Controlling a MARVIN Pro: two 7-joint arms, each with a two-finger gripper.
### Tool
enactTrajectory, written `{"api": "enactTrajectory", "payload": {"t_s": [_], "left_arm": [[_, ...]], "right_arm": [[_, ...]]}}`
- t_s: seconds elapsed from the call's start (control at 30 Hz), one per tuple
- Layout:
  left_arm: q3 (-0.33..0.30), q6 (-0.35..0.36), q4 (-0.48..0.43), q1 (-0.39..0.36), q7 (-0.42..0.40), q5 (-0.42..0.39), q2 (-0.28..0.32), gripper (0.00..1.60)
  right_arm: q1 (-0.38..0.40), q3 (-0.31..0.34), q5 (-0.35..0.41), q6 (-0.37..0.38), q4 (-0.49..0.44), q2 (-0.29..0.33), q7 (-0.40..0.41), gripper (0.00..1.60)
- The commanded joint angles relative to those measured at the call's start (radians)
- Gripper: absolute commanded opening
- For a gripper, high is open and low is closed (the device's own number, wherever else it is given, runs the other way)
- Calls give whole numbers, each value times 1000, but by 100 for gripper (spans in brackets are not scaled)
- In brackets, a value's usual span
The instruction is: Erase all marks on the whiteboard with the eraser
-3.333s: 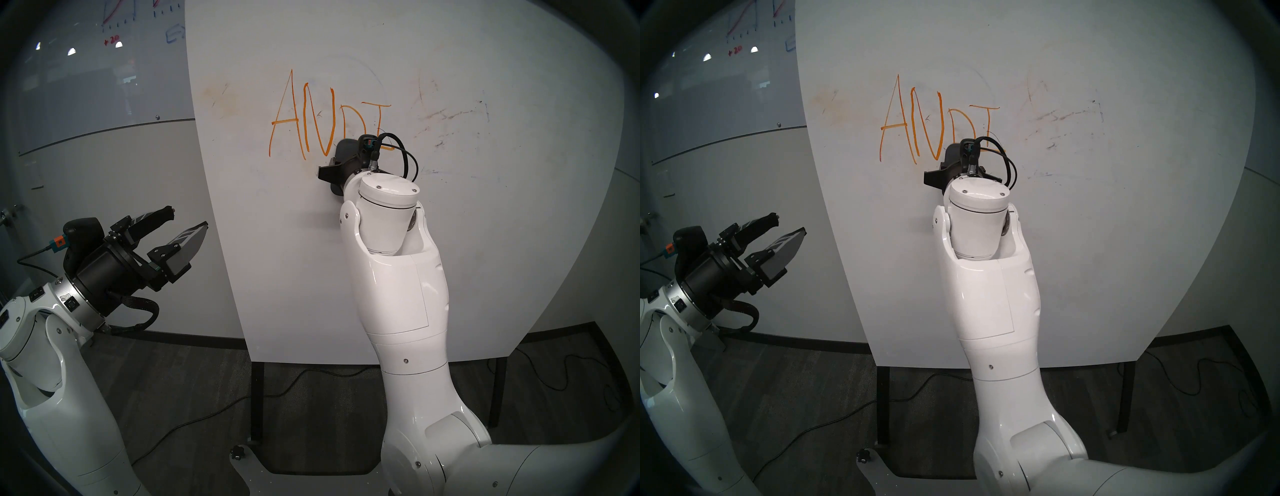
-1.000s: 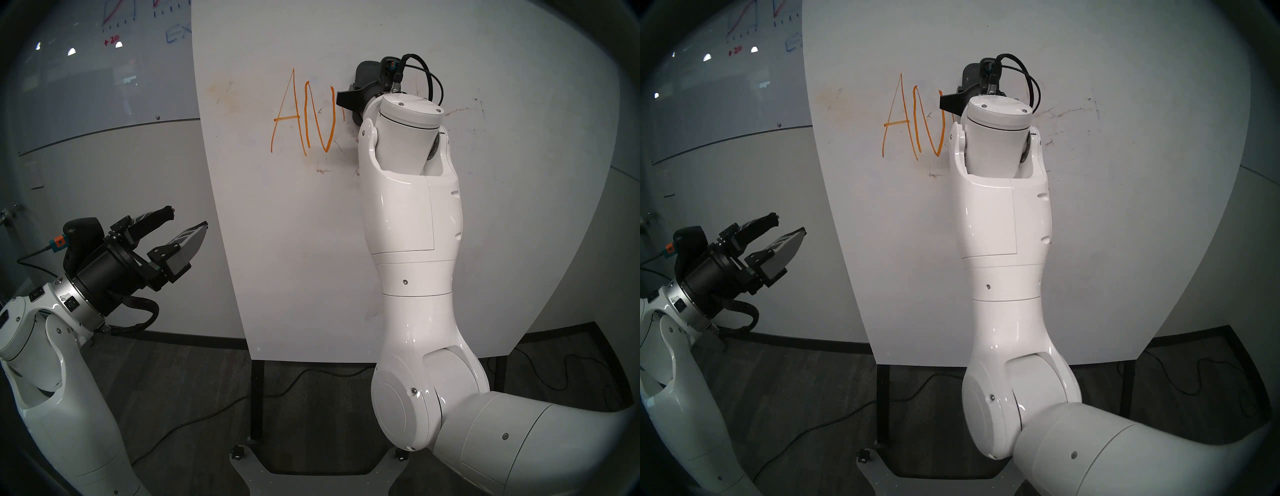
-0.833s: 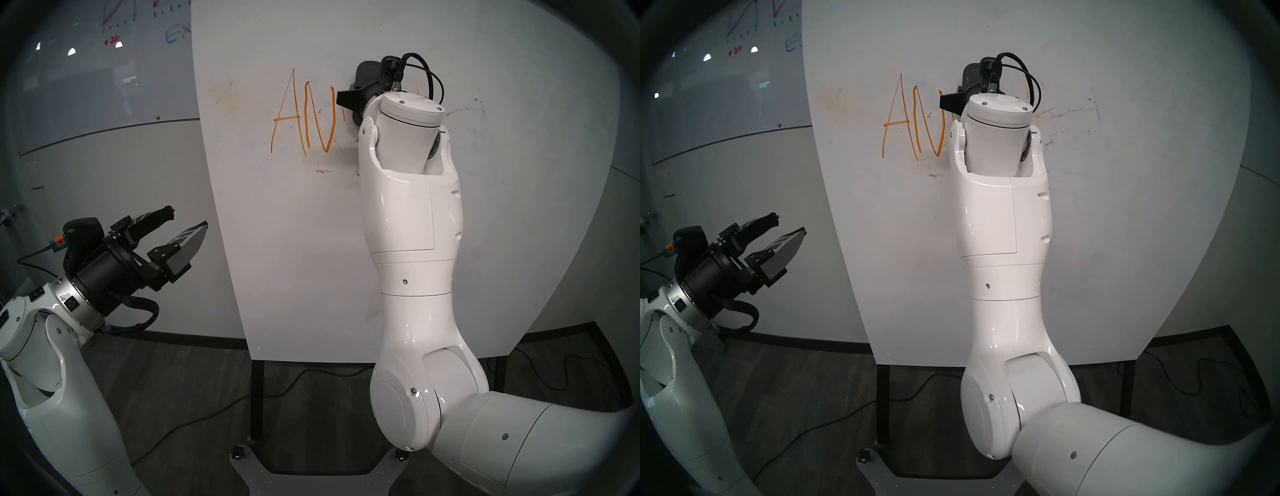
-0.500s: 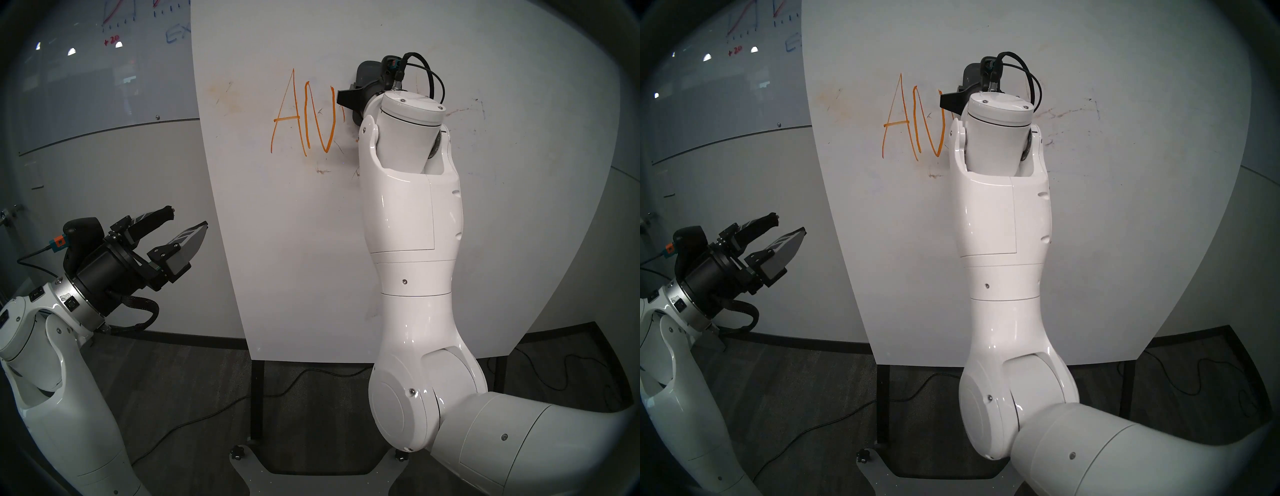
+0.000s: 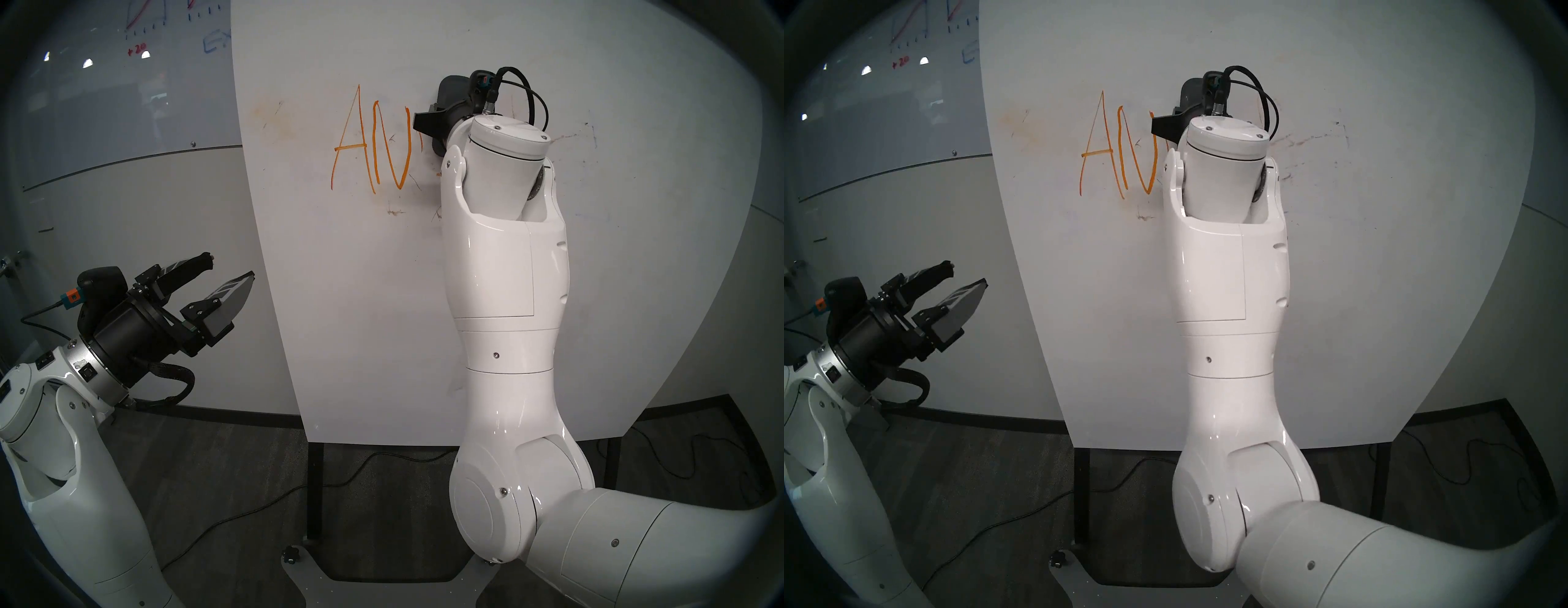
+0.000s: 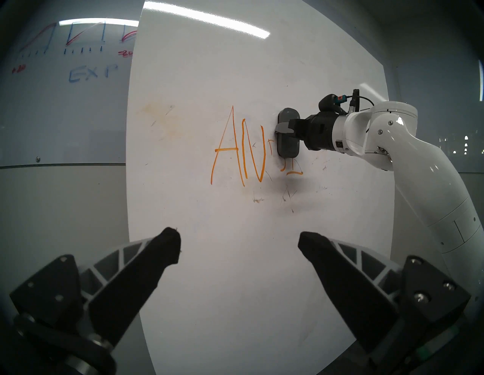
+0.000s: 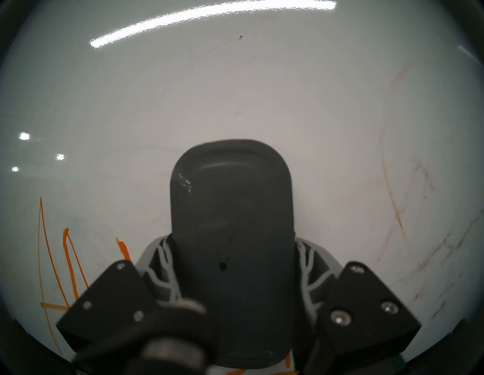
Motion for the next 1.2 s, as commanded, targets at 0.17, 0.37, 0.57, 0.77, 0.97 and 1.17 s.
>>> {"api": "enactTrajectory", "payload": {"t_s": [0.17, 0.37, 0.57, 0.77, 0.97, 1.17], "left_arm": [[2, 1, -16, 1, 1, -3, 2, 160], [2, 1, -16, 1, 1, -3, 2, 160], [2, 1, -16, 1, 1, -3, 2, 160], [2, 1, -16, 1, 1, -3, 2, 160], [2, 1, -16, 1, 1, -3, 2, 160], [2, 1, -16, 0, 1, -3, 2, 160]], "right_arm": [[-32, 42, -10, 15, 35, 24, -20, 0], [-39, 41, -11, 18, 29, 24, -18, 0], [-57, 35, -13, 27, 16, 24, -16, 0], [-73, 29, -14, 32, 5, 26, -11, 0], [-90, 26, -17, 38, -9, 27, -9, 0], [-101, 28, -19, 40, -14, 28, -8, 0]]}}
